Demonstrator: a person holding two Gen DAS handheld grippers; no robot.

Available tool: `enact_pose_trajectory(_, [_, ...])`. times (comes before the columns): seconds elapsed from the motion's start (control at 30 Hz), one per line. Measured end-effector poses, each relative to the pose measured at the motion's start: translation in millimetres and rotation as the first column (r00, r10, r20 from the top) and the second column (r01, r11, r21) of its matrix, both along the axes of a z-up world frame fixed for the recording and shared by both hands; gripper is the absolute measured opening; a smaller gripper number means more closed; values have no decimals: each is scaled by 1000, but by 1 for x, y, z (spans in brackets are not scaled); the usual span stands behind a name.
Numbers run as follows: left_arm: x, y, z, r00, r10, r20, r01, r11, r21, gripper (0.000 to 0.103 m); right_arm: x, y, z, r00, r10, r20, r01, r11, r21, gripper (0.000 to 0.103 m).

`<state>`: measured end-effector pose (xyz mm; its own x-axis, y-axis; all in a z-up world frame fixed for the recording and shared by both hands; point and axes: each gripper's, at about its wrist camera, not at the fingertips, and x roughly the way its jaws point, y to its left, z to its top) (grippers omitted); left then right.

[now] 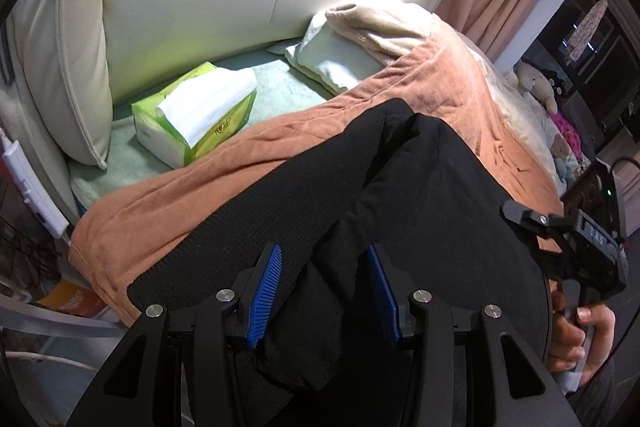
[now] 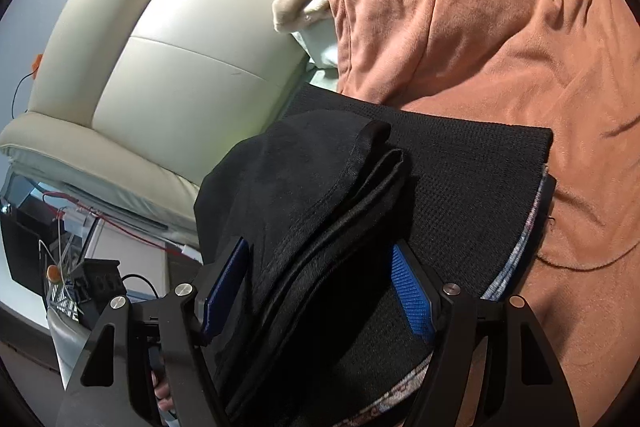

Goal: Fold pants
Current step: 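Lower the folded pants onto the stack of dark clothes with both grippers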

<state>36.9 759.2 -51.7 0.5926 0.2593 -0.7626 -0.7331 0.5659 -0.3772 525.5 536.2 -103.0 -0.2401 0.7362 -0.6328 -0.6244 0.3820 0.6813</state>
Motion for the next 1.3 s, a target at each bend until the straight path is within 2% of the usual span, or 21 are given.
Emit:
enact_pose_trajectory(0.03, [0,-1,-1,1000,-6,-6,6,1000,0,45,0,3,-1,1000,6,2,-6,1000,0,70])
enact_pose_trajectory(0.07, [0,-2,-2,1000,-11,-6,11,1000,-3,40,0,5,0,1000,8,3,-8,1000,0,69])
enact_pose_trajectory(0.1, [0,-3,-3,1000,-16,-6,16,1000,-8,29,-1,7,0,1000,12,6,-12,1000,-1,52])
enact_pose_trajectory(0.13, [1,-3,-4,1000,-22,-10,22,1000,-16,25,-1,8,1,1000,18,10,-18,1000,-8,36])
enact_pose_trajectory(0.2, [2,-5,-4,999,-26,-22,26,1000,-9,14,0,6,5,1000,23,20,-23,1000,1,23])
enact_pose_trajectory(0.3, [4,-7,2,1000,-30,-9,30,1000,4,10,-6,-6,19,996,7,93,-8,1000,13,19])
enact_pose_trajectory(0.47, [13,-7,10,999,-26,-22,27,999,31,9,-36,-30,38,963,-43,266,35,999,36,19])
enact_pose_trajectory(0.53, [17,-6,9,999,-16,-52,18,999,38,9,-42,-36,33,959,-57,277,52,998,28,25])
enact_pose_trajectory(0.57, [19,-7,8,997,-17,-77,20,999,47,10,-39,-36,28,965,-59,256,54,998,25,28])
enact_pose_trajectory(0.6, [20,-7,8,996,-13,-92,18,999,46,11,-32,-35,21,979,-53,197,49,999,25,36])
enact_pose_trajectory(0.63, [18,-9,9,996,-8,-94,12,999,44,12,-24,-35,16,990,-49,131,45,998,34,42])
enact_pose_trajectory(0.67, [17,-10,11,996,-7,-89,11,999,46,14,-12,-33,8,999,-43,30,42,998,53,46])
enact_pose_trajectory(0.7, [15,-11,13,996,-4,-84,9,999,51,17,-3,-32,3,998,-40,-39,43,997,69,52])
enact_pose_trajectory(0.77, [12,-14,18,997,-3,-75,7,998,58,20,13,-28,-5,988,-37,-150,53,993,104,56])
enact_pose_trajectory(0.97, [12,-17,35,998,6,-59,0,996,92,20,33,-12,-15,981,-40,-188,58,994,89,55])
enact_pose_trajectory(1.0, [14,-18,38,998,2,-55,3,996,94,20,34,-10,-15,983,-57,-172,73,994,85,47])
enact_pose_trajectory(1.03, [17,-20,40,999,-5,-54,10,995,98,20,34,-9,-12,987,-72,-145,84,993,79,29])
enact_pose_trajectory(1.1, [23,-22,43,998,-18,-53,23,994,106,20,34,-12,-3,993,-93,-75,99,992,80,12])
enact_pose_trajectory(1.13, [28,-24,44,998,-28,-51,34,993,109,20,33,-16,4,994,-107,-17,108,990,86,7])
enact_pose_trajectory(1.2, [35,-25,43,998,-38,-50,43,993,107,20,28,-24,19,985,-135,104,125,988,91,7])
enact_pose_trajectory(1.3, [47,-27,38,997,-57,-57,62,994,90,20,17,-23,23,964,-125,236,127,992,5,7])
